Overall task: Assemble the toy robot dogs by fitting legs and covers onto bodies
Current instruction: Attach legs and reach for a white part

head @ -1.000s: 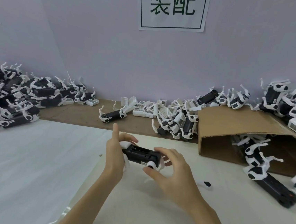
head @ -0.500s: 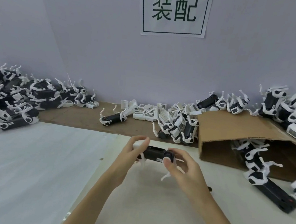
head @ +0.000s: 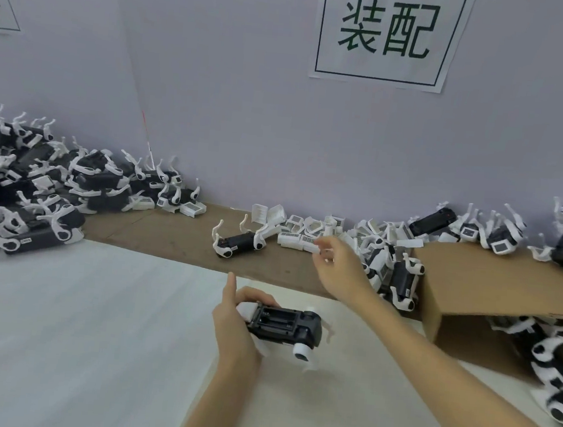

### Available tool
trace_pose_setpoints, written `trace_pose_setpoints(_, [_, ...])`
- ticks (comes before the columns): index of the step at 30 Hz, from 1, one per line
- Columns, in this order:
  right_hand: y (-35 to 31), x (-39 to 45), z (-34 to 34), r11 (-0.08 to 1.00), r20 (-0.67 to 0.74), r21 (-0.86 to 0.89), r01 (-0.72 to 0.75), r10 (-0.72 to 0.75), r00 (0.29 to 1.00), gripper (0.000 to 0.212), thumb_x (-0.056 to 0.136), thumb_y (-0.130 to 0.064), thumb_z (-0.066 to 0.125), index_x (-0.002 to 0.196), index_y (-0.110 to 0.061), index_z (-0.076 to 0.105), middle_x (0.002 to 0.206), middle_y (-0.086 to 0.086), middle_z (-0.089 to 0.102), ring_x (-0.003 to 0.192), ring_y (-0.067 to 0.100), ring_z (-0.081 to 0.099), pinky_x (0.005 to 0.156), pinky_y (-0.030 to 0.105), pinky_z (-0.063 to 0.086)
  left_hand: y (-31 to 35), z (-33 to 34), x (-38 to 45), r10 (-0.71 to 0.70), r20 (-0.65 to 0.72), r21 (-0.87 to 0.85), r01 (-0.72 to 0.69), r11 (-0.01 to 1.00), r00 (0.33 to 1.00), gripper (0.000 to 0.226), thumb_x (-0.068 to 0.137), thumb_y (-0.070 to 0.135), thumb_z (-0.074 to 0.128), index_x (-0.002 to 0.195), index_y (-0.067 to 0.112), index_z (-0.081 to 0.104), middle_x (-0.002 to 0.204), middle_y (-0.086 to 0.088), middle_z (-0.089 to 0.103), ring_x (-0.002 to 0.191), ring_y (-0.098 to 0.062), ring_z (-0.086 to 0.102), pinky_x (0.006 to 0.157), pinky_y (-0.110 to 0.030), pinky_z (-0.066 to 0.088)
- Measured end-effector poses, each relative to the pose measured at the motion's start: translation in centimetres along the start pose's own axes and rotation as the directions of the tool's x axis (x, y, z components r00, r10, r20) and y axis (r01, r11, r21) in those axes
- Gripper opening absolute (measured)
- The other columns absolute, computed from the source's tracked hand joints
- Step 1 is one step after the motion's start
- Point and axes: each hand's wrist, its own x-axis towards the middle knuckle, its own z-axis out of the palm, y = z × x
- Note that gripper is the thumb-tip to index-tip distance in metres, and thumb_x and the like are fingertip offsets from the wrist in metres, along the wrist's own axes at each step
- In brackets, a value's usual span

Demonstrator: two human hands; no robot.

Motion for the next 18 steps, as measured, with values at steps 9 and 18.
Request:
trace_pose_setpoints(9, [4.6, 11.8, 0.7, 0.712, 0.117, -0.701, 0.04, 0.059, 0.991, 0.052, 0.096, -0.001, 0.059, 0.145, -0.015, 0.048, 0.151, 0.013, 0.047, 0.132, 0.034, 0.052, 0.099, 0.046, 0.051, -1.3, 0.0, 1.0, 0.008, -0.011, 0.055, -0.007, 0.998, 1.0, 0.068, 0.107, 0.05, 0.047, 0.059, 0.004, 0.063, 0.073, -0.016, 0.066, 0.07, -0.033, 0.061, 0.077, -0.043, 0.049])
trace_pose_setpoints(18, [2.8, 9.3, -1.5, 0.919, -0.121, -0.389, 0.064, -0.12, 0.985, 0.017, 0.094, -0.021, 0.076, 0.096, -0.011, 0.064, 0.106, 0.006, 0.058, 0.093, 0.025, 0.061, 0.086, 0.041, 0.052, -0.7, 0.1, 1.1, -0.009, -0.021, 0.081, 0.01, 0.997, 1.0, 0.065, 0.107, 0.046, 0.048, 0.058, 0.006, 0.064, 0.075, -0.015, 0.067, 0.072, -0.032, 0.062, 0.079, -0.044, 0.05])
